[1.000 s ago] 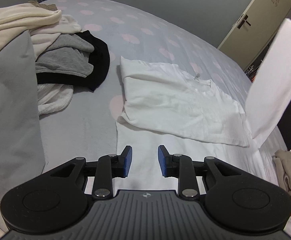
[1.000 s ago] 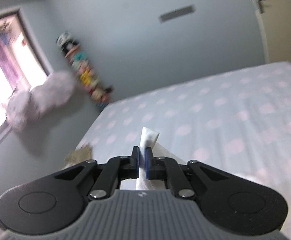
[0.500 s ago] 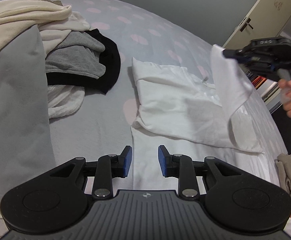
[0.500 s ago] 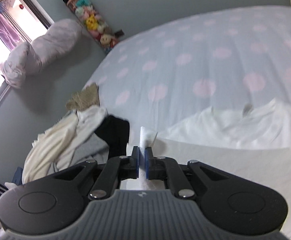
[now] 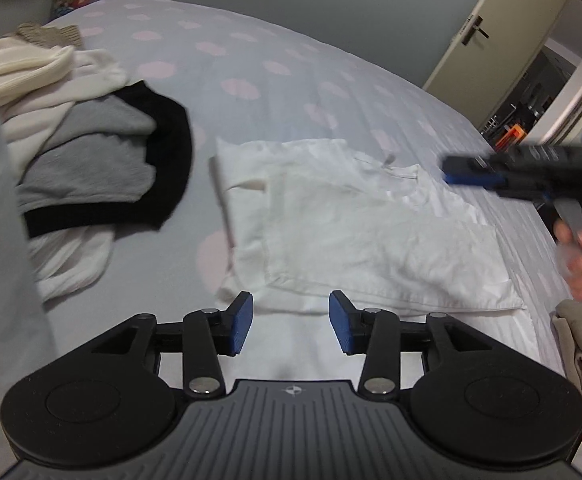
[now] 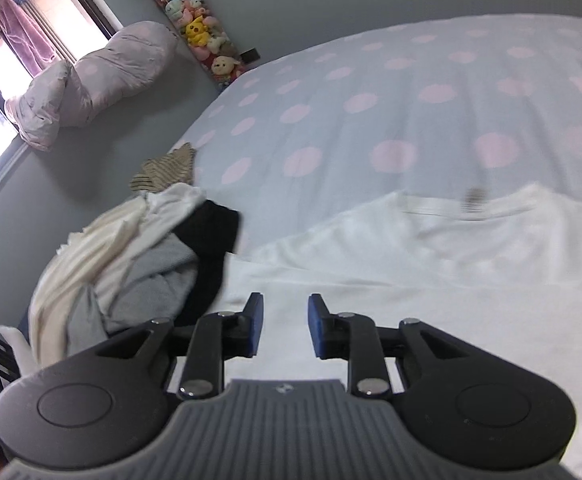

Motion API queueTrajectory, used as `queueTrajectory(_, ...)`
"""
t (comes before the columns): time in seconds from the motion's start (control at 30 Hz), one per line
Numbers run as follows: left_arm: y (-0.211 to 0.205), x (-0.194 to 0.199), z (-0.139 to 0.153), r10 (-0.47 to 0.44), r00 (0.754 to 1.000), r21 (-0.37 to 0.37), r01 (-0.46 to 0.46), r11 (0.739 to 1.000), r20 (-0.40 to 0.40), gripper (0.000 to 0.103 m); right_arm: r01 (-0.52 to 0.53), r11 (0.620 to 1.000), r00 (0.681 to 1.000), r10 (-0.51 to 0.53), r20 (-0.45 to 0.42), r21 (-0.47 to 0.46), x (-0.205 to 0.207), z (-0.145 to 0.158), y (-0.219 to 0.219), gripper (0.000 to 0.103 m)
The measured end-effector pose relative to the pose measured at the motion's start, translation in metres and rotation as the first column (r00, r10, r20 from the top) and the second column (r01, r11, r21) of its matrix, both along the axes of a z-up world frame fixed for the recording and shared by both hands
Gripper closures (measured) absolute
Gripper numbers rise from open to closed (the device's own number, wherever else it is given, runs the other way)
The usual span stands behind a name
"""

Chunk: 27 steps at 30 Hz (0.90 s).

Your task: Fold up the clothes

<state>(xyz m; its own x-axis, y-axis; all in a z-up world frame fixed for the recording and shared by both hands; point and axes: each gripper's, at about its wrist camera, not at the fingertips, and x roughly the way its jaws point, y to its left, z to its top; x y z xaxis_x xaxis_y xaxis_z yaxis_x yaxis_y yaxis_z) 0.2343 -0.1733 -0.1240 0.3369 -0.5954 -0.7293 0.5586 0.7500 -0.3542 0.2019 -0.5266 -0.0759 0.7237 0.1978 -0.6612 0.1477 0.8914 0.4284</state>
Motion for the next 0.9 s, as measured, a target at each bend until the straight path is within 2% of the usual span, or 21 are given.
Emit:
queueTrajectory(0.17,-0.025,0.007,-0.007,-0.024,1.0,0.027,0.024,0.999,0.002,0.063,0.047,0.991,0.998,-0.05,-0.024,-0.127,-0.072,-0.008,-0.056,0.075)
queueTrajectory(0.33,-0.044,0.019,-0.018,-0.045,0.999,0.062,0.046,0.997,-0.018,0.06,0.137,0.964,0.986,-0.154,-0.056,-0.229,-0.143,-0.022,-0.113,0.075)
queueTrajectory(0.53,-0.062,0.032,-0.033,-0.026,0.999,0.092,0.029,0.995,-0.04,0.06,0.128,0.916,0.979,-0.179,-0.101,-0.38,-0.198,-0.054,-0.137,0.074)
queueTrajectory(0.63,-0.07,0.034,-0.039,-0.026,0.999,0.107,0.031,0.994,-0.047,0.06,0.07,0.908,0.983,-0.134,-0.129,-0.412,-0.204,-0.073,-0.129,0.065)
queueTrajectory(0.77,-0.079,0.035,-0.047,-0.021,0.998,0.13,0.028,0.991,-0.059,0.06,-0.019,0.839,0.98,-0.091,-0.175,-0.543,-0.189,-0.096,-0.111,0.063)
queueTrajectory(0.9,-0.082,0.035,-0.052,-0.011,0.998,0.135,0.019,0.991,-0.063,0.06,-0.053,0.792,0.982,-0.068,-0.173,-0.608,-0.178,-0.109,-0.103,0.063)
